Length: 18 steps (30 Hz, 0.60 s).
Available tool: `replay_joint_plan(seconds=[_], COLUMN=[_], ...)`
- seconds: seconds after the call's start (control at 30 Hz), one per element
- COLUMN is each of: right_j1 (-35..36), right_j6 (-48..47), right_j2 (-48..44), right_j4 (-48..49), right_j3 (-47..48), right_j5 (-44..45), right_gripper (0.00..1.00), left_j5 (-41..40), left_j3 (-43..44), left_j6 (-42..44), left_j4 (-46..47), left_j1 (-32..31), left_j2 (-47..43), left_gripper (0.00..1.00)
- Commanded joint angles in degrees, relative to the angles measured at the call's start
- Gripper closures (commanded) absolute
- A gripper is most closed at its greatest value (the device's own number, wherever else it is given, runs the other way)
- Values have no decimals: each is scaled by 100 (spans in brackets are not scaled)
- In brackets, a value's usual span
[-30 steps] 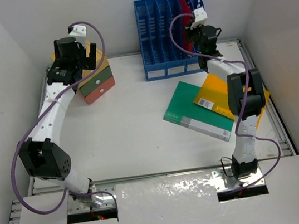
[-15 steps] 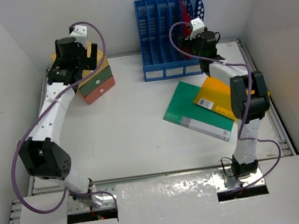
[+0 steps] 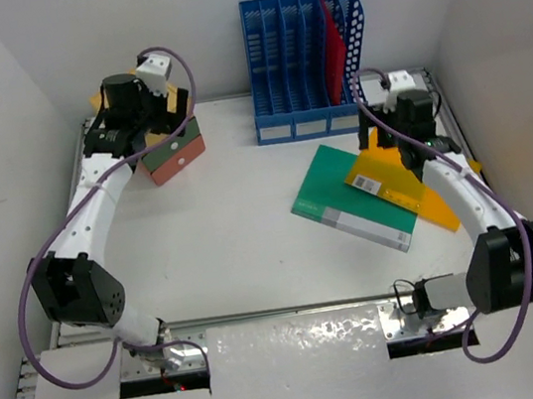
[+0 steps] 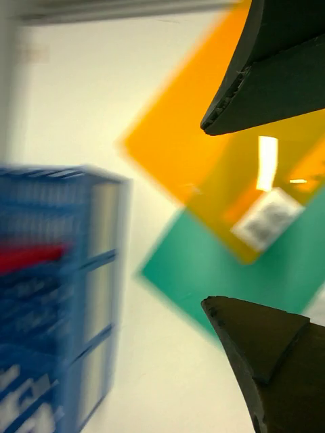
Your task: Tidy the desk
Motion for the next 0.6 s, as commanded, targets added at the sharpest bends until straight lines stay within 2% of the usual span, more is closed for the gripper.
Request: replay_joint_plan(seconds=[0.0,0.1,0.13,0.2,0.3,0.4,0.53,0.57], right_j1=[-382,-875,-1041,-1313,-1735,-2148,-2632,-2694], right_j6=[812,1287,1488,1744,2227,2316,2273,2272], right_j2=[-223,-601,-871,-1163,-1646,-1657,-1394,-1332], right_j4=[-832,-815,-650,-272,-7,-24,-94,-94], right_j3=[-777,-1436,-1846,-2270,-3017,-3195,-3169,-3143], right_j5=[267,178,204,327,608,583,871,873], right_gripper=[1,1,1,1,1,1,1,1], left_j5=[1152,989,996,1223,1172,1171,1820,1909], left_j3=[-53,-298,-430,-501,-257,174,1097,1211], left_j6=[40,242,278,208,76,41,-319,-372], left_j4=[-27,-185,-194,-177,-212,-343,-370,-361], left_j1=[-165,-1025,-1498,-1870,-2773,-3363,-3541,-3541], left_j2=[-459,-486,-442,-319,451,1321,2315,2318], left_gripper=[1,10,12,15,27,28,26,26])
